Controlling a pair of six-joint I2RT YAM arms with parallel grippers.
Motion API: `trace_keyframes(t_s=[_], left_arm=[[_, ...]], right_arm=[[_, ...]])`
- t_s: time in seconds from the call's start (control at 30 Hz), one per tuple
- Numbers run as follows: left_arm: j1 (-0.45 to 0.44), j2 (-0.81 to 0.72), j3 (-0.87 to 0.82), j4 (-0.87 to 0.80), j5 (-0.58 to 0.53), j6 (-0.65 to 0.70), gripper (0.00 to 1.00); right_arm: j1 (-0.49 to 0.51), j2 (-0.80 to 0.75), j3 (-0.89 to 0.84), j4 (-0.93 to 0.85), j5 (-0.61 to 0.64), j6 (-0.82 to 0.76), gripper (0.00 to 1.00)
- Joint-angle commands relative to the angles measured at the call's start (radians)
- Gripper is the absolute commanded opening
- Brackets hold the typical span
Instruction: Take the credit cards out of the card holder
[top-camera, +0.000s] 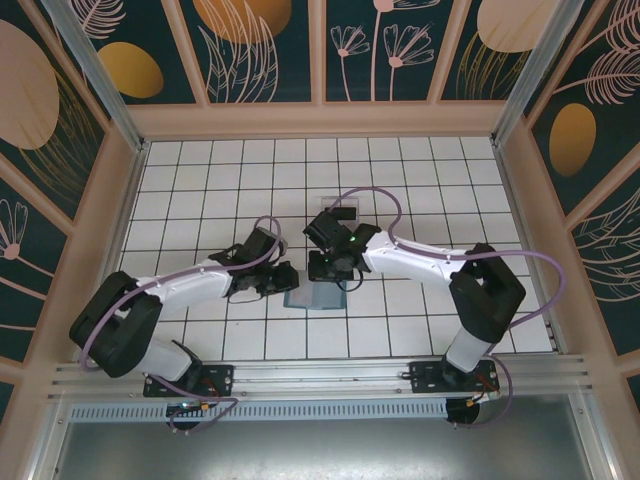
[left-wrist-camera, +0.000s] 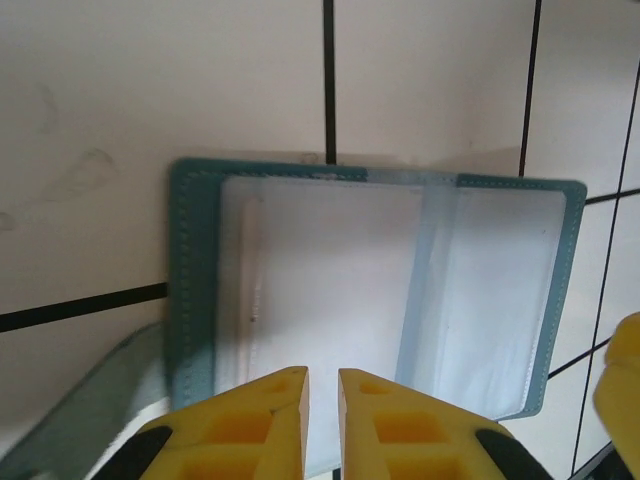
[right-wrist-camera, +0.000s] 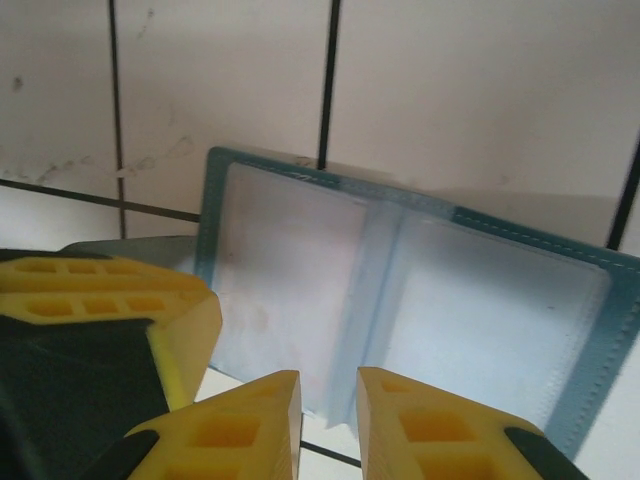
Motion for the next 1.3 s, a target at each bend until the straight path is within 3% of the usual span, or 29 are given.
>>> trace_keyframes(t_s=[0.0, 0.1, 0.23, 0.6, 0.73, 1.17, 1.27], left_arm=[[-0.022, 0.042, 0.042, 0.018, 0.012, -0.009, 0.18], [-0.022, 0.025, 0.047, -0.021, -0.081, -0.033, 0.17], [-0.017, -0.008, 0.037, -0.055, -0.145, -0.043, 0.18], [0.154, -0.174, -0.099, -0.094, -0.141, 0.002, 0.18], [0.175, -0.203, -0.116, -0.109, -0.134, 0.017, 0.18], [0.177, -0.211, -0.127, -0.094, -0.116, 0.025, 0.18], [0.177, -0.211, -0.119, -0.099, -0.114, 0.031, 0.18]], right_arm=[[-0.016, -0.030, -0.032, -0.043, 0.040, 0.006, 0.24], [-0.016, -0.028, -0.048, -0.016, -0.010, 0.000, 0.26], [0.027, 0.029, 0.024, -0.062, 0.028, -0.001, 0.29], [0.130, 0.305, 0.339, -0.266, 0.205, -0.023, 0.47], [0.148, 0.387, 0.424, -0.331, 0.266, -0.031, 0.52], [0.163, 0.449, 0.408, -0.321, 0.268, -0.021, 0.53], [0.163, 0.447, 0.399, -0.320, 0.274, -0.019, 0.49]])
